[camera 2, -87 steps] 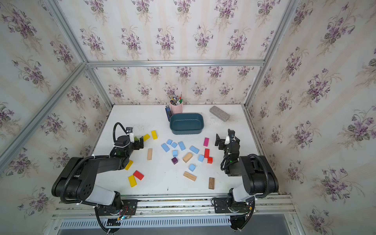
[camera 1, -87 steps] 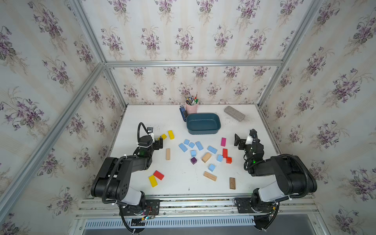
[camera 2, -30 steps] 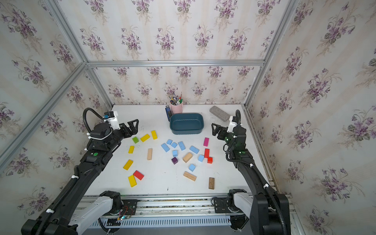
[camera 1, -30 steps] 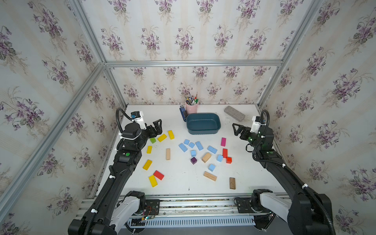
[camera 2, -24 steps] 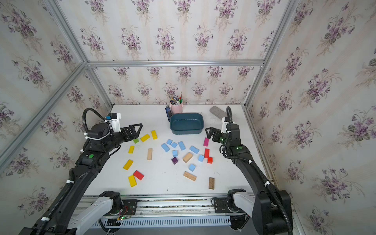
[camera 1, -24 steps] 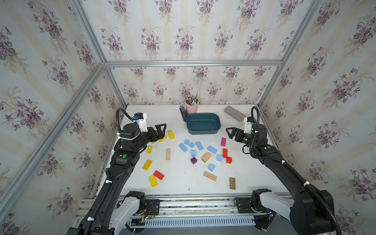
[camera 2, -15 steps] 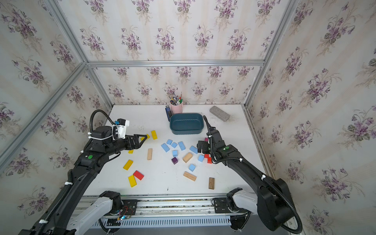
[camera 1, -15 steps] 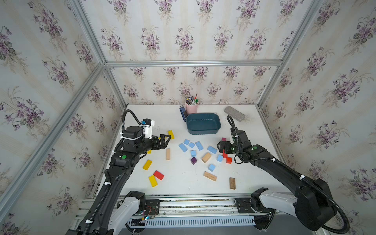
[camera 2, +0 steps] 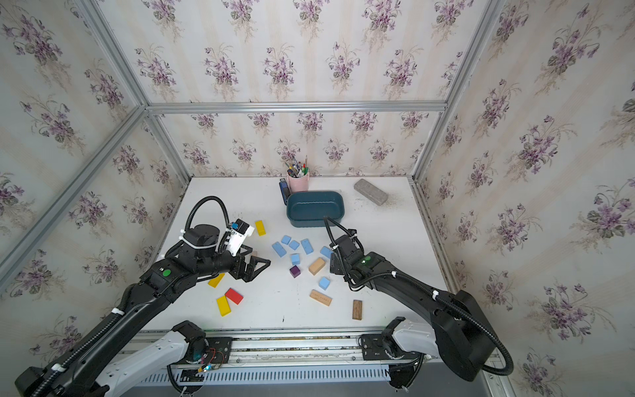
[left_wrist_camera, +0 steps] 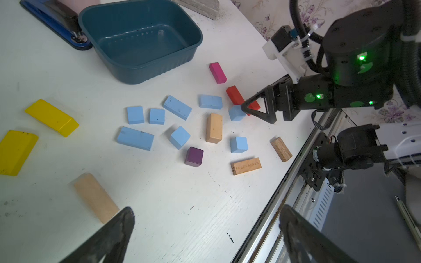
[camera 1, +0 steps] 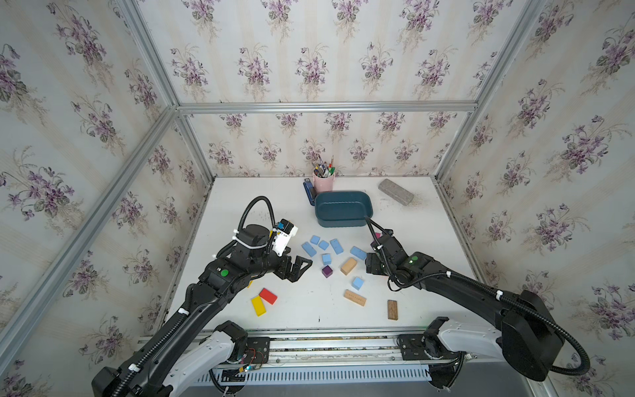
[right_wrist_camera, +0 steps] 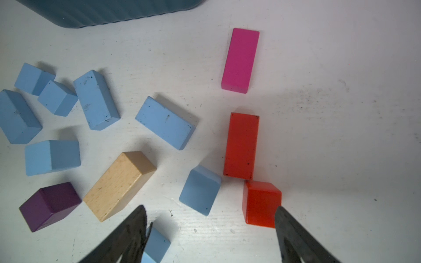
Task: Pick out the blue building blocks
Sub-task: Pick up the building block from the center of the board.
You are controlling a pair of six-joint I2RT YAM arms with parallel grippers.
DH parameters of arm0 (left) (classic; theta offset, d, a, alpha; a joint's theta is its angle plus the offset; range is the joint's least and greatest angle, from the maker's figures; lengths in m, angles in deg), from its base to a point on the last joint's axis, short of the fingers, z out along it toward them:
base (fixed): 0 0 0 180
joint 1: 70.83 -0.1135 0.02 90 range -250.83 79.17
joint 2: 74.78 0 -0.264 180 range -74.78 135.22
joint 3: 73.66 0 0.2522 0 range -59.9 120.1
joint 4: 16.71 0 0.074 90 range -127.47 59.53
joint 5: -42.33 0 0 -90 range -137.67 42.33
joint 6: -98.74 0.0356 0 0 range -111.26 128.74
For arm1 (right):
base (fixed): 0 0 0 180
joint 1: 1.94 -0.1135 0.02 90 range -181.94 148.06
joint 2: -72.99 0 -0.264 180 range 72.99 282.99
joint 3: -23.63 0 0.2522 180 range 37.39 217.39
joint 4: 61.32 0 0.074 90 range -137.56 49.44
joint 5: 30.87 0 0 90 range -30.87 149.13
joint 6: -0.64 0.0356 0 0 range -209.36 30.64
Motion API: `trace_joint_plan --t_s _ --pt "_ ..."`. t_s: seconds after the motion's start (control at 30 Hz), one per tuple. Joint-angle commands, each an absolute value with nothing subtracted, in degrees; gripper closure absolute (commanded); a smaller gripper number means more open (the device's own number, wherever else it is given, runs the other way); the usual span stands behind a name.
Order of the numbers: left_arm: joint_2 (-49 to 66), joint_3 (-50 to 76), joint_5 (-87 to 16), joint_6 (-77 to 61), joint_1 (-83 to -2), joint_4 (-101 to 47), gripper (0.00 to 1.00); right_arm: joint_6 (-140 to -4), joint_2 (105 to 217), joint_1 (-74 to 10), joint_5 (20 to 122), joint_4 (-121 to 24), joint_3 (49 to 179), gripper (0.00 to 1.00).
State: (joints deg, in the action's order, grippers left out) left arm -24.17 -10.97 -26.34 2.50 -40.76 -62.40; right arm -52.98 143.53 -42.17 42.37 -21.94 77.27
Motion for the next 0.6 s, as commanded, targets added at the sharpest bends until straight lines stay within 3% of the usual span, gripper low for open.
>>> trace_joint_plan --t_s 0.0,0.4,0.57 --pt "-25.12 -10.68 -26.43 5.66 -39.3 -62.33 0.01 -48.31 143.77 -43.79 37.99 -20.94 78.35 0.21" --pt "-29.97 -13.4 -28.12 4.74 -38.56 -61.54 0.01 -34.29 152.28 -47.54 33.45 -15.43 81.6 0.26" --pt "-29.69 -13.35 -27.72 4.69 -38.5 -61.46 0.01 -31.85 156.06 -48.0 33.73 -15.57 82.85 0.34"
